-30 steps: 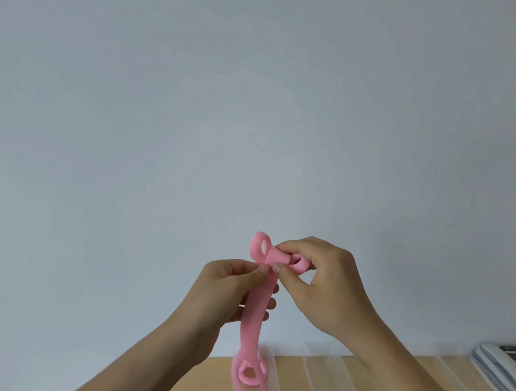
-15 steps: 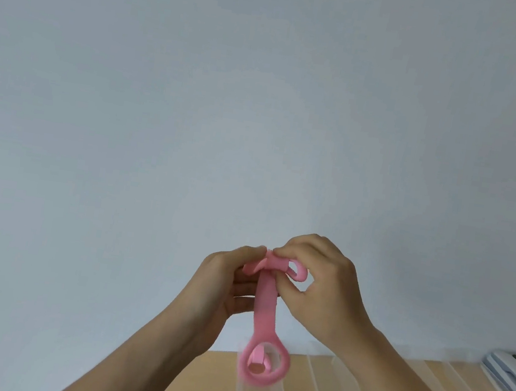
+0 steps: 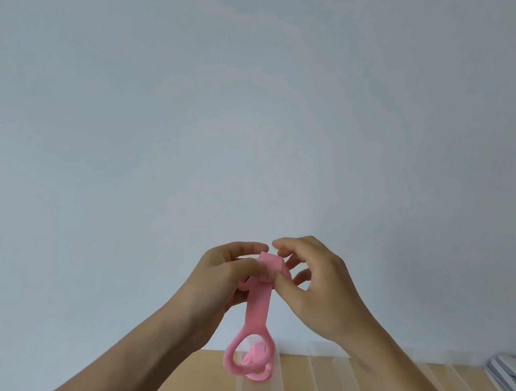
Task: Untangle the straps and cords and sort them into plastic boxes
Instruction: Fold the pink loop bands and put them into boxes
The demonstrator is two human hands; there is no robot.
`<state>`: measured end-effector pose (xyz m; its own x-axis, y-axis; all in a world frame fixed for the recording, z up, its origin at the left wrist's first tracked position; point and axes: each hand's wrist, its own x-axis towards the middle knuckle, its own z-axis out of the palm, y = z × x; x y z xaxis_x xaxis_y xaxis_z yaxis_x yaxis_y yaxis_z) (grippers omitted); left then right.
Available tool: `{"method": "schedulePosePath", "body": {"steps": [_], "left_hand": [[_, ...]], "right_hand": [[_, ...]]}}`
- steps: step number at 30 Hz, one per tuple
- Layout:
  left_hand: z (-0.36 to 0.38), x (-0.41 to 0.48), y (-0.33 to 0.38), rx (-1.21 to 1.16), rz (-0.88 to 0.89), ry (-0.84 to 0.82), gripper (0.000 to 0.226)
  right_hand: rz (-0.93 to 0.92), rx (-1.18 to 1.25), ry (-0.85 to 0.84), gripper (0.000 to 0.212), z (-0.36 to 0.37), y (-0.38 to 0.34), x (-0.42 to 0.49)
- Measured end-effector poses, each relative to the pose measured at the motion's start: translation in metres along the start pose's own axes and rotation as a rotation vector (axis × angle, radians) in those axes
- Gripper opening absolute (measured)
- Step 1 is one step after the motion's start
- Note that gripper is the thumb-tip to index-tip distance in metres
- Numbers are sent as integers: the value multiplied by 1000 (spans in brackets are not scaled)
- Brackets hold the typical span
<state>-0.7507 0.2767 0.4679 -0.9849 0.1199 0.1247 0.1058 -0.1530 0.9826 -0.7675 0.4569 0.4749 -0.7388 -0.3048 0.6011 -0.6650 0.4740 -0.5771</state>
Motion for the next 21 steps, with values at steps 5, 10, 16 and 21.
{"method": "schedulePosePath", "body": {"steps": [5, 10, 16, 21], "left_hand": [[7, 1, -3, -87, -26, -19, 51], [18, 0, -15, -60, -75, -54, 40], [25, 2, -24, -106, -128, -57, 22], [32, 1, -26, -119, -131, 3, 18]], "right_hand": [[7, -12, 26, 12, -8, 3, -2], [65, 40, 167, 14, -14, 10, -5], [46, 14, 264, 18, -14, 18, -10], [63, 70, 304, 24, -12, 21, -11]]}}
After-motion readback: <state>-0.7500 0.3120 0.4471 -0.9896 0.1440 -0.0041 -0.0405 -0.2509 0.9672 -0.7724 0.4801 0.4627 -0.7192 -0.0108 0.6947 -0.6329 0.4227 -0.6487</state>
